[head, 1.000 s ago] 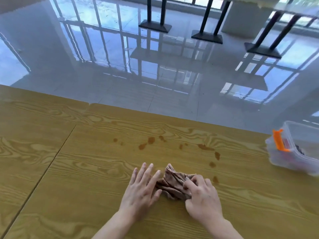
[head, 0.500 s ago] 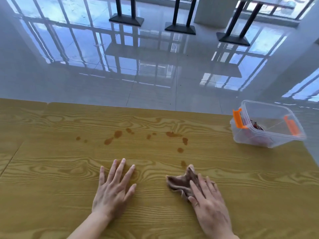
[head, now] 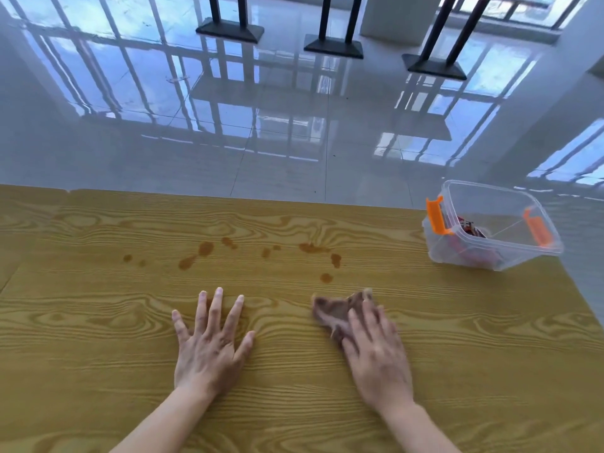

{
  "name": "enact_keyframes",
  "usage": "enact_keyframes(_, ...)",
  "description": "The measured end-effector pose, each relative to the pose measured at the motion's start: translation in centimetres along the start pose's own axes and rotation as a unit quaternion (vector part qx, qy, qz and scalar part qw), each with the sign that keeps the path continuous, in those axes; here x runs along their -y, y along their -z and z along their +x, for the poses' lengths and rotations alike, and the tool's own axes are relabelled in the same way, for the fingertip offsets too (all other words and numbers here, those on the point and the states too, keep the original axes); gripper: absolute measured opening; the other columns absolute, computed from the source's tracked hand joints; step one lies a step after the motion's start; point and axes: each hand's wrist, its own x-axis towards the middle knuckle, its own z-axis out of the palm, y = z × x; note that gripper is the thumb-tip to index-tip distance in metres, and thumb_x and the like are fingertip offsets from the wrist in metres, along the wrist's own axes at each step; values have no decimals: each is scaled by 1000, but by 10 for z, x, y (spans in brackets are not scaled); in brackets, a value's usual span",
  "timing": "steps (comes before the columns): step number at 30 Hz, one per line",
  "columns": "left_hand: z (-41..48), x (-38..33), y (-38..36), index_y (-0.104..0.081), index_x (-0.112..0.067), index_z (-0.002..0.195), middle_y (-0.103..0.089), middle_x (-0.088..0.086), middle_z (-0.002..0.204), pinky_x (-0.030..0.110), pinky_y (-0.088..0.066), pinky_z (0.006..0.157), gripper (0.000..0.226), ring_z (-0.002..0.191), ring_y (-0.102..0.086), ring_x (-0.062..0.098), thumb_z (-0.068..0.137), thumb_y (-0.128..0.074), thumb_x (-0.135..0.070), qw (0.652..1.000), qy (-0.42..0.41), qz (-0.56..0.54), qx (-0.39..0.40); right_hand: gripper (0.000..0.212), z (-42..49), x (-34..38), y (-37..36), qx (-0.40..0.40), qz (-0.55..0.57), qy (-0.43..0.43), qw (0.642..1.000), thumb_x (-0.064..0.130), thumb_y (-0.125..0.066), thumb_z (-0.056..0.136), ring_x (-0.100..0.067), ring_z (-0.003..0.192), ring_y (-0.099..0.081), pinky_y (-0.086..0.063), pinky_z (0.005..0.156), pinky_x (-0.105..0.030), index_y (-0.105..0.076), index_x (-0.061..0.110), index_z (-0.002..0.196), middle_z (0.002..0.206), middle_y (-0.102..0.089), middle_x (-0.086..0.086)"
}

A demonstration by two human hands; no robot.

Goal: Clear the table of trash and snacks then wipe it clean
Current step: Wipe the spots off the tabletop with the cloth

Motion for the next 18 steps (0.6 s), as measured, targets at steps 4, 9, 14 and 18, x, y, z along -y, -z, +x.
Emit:
enact_keyframes(4, 1, -2, 0, -14, -36, 154, -9, 5, 163, 69, 0, 112, 70, 150, -1, 27, 92, -19, -69, 1000, 6, 6, 1, 54, 55, 11, 13, 40, 34, -96, 994, 49, -23, 102, -29, 151, 5, -4, 122, -49, -13, 44, 154, 165, 4, 6)
enact_keyframes(9, 0, -3, 2, -18, -36, 153, -14, 4, 163, 69, -4, 112, 70, 150, -4, 27, 91, -21, -69, 1000, 13, 2, 3, 57, -31, 40, 4, 23, 18, 141, 990, 43, -40, 95, -28, 151, -13, -19, 115, -50, -33, 37, 151, 164, -16, 4)
enact_keyframes(14, 1, -5, 2, -19, -37, 153, -15, 4, 162, 68, -3, 113, 70, 150, -4, 27, 90, -25, -69, 1000, 11, -1, 0, 66, 30, -2, 15, 25, -7, 11, 1000, 58, -20, 98, -25, 152, 8, -2, 121, -45, -5, 33, 157, 165, 15, 0)
enact_keyframes(18, 0, -6, 4, -20, -38, 152, -16, 4, 162, 68, -4, 113, 70, 150, -5, 27, 90, -27, -70, 1000, 18, 2, 5, 57, 90, 25, 20, 74, 22, -88, 993, 62, -11, 98, -27, 148, 22, 10, 120, -49, 2, 49, 152, 161, 25, 6)
